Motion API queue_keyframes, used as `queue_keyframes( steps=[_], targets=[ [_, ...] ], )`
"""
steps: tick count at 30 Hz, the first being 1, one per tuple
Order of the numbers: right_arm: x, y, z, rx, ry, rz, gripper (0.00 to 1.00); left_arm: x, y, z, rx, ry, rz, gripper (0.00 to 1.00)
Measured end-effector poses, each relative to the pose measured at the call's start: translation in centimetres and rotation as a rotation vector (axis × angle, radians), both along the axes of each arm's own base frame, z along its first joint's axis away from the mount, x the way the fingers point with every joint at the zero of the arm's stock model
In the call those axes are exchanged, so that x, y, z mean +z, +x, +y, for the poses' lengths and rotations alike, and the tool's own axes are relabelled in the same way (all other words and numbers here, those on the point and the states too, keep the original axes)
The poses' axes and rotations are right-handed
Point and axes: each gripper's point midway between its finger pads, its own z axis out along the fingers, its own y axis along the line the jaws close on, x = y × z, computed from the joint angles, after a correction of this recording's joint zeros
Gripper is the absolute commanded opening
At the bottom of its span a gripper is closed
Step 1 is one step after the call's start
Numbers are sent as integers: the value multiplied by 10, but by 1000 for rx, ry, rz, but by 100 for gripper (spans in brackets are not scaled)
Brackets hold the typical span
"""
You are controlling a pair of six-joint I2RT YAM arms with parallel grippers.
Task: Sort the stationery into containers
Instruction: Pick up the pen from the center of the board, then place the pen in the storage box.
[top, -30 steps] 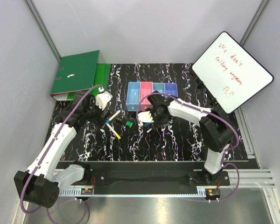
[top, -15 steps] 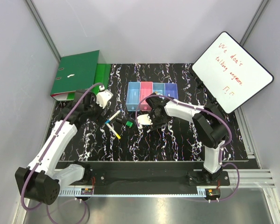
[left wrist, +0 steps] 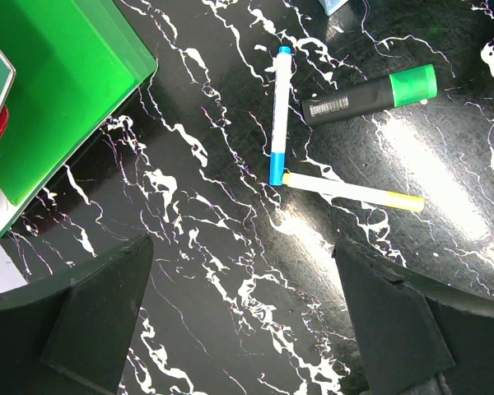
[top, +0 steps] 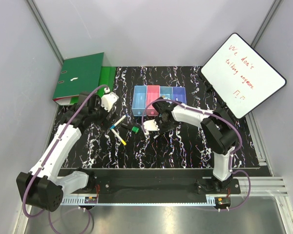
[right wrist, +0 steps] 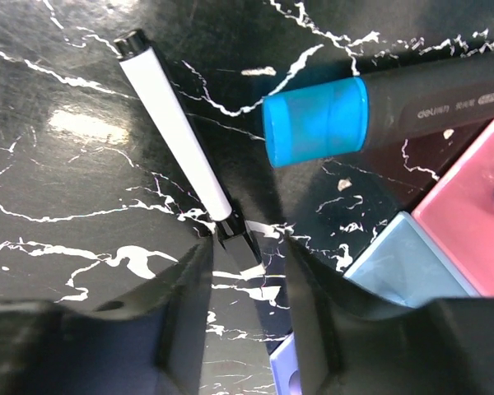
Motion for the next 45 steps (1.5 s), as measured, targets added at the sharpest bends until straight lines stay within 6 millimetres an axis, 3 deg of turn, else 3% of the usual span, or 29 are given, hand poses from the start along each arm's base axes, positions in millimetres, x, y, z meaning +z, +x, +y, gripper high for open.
queue_keyframes(
  steps=[4,11,19,25,28,32,38,42,45],
  targets=[
    [-2,-2,0,9,2,7,36,0,0,0,0,0,1,99],
    [-3,-3,-1,19,1,4,15,-3,1,0,-3,5,10,99],
    [-1,-6,-2,29,15,-8,10,-3,1,0,-2,6,9,99],
    [4,-31,-11,10,7,62,9,4,4,0,-4,9,-9,99],
    [21,-44,-12,-17,24,84,3,9,6,0,-4,9,-24,99],
    [62,-52,-4,-122,93,98,0,14,4,1,-4,5,-41,99],
    [133,-35,21,-397,277,86,0,25,0,2,-3,-5,-74,99],
    [154,-26,20,-586,353,130,0,27,-5,3,-3,-5,-76,99],
    [169,2,10,-773,420,155,0,26,-8,4,-4,-2,-67,99]
  ],
)
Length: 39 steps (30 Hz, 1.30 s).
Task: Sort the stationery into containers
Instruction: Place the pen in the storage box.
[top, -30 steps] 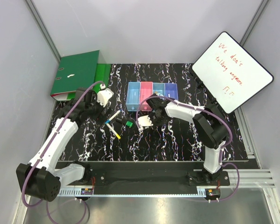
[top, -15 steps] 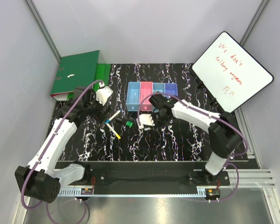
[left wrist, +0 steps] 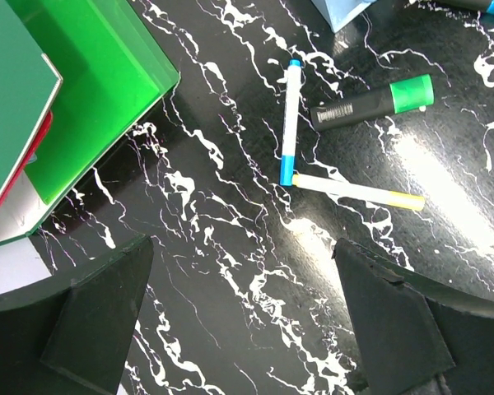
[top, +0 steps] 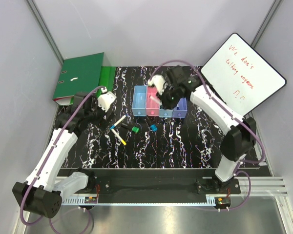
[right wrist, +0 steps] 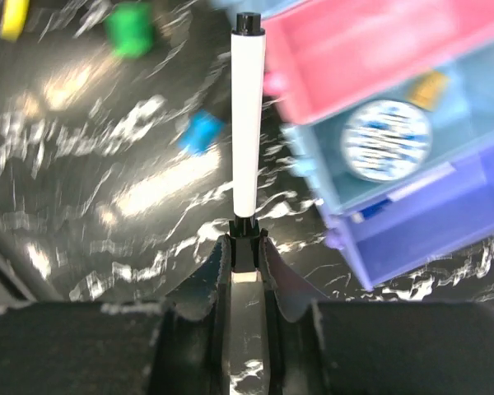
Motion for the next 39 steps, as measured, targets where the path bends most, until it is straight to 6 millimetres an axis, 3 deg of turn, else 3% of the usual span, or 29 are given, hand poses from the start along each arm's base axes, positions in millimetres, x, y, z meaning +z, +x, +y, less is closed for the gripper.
queue_keyframes(
  steps=[4,8,14,25,39],
  targets=[
    [7,58,-22,-249,85,34,0,-1,-1,1,-15,17,3,99],
    [-5,88,-43,-408,121,89,0,-5,1,1,-40,45,11,99],
    [-23,93,-49,-517,182,217,0,-7,7,-2,-85,83,21,99],
    [-48,111,-89,-686,225,302,0,-8,15,-12,-122,94,32,99],
    [-104,107,-96,-708,155,406,0,-7,15,-16,-134,95,31,99]
  ],
)
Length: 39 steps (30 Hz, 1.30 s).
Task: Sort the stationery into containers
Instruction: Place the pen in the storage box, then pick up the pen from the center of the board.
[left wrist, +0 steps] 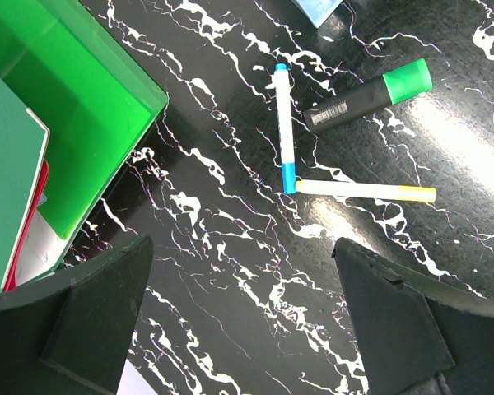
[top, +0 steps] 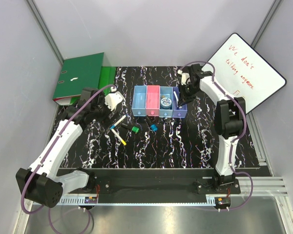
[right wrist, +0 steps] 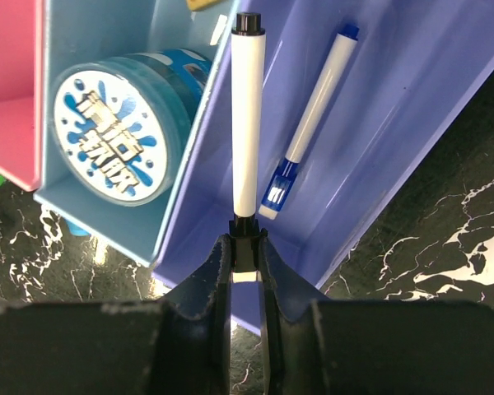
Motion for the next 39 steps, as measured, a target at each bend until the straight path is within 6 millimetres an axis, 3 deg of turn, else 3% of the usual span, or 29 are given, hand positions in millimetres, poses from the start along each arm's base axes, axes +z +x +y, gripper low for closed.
queue_keyframes(
  steps=[5,7,8,22,25,29,32,39],
  targets=[
    [-7,0,-1,-2,-4,15,18,0,0,0,-1,0,0,99],
    [-7,0,-1,-1,-3,13,34,0,0,0,-1,0,0,99],
    [-7,1,-1,1,-4,11,37,0,0,0,-1,0,-1,99],
    [-6,2,-2,21,-8,-2,40,0,0,-1,-17,7,-4,99],
    [1,7,-1,35,-9,-28,48,-1,1,-5,-65,25,-18,99],
    [31,15,-3,98,-24,-122,75,-17,-4,-13,-191,81,-13,99],
    [68,20,-8,181,-69,-240,84,-35,-10,-20,-296,139,12,99],
    [172,25,-23,346,-279,-560,85,-81,-14,-34,-530,275,84,99]
  ],
)
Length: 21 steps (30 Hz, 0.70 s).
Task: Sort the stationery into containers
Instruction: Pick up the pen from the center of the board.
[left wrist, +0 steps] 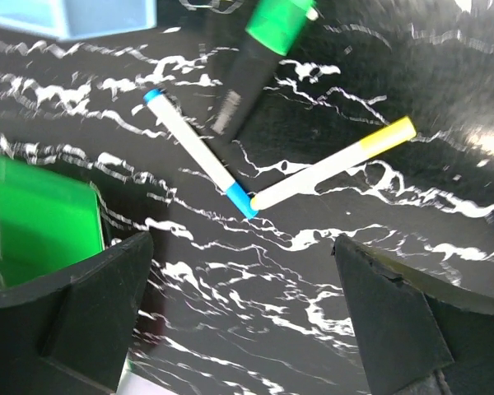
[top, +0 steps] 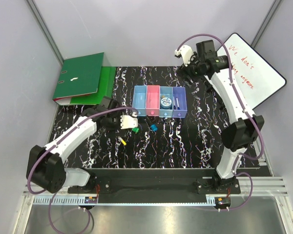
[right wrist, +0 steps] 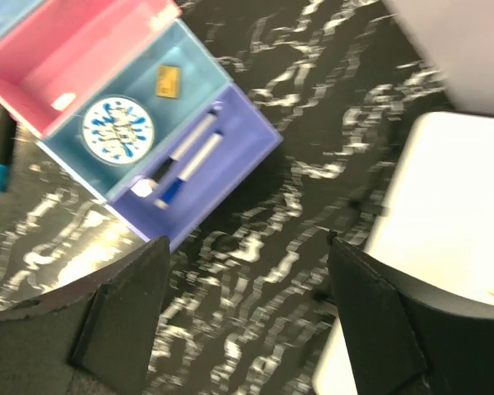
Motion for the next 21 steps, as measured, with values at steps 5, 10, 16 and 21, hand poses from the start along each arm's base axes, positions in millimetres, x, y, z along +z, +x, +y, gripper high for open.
queue_keyframes(
  steps=[5,10,16,21],
  targets=[
    [36,-13,-15,17,-109,-105,85,-19,1,1,-177,79,-33,99],
    [43,-30,-23,5,-167,-122,85,-63,-28,14,-378,172,5,97],
    [33,-42,-25,7,-217,-101,85,-74,-33,8,-514,178,-5,96],
    [27,-44,-28,5,-232,-88,84,-84,-27,1,-601,190,11,89]
  ],
)
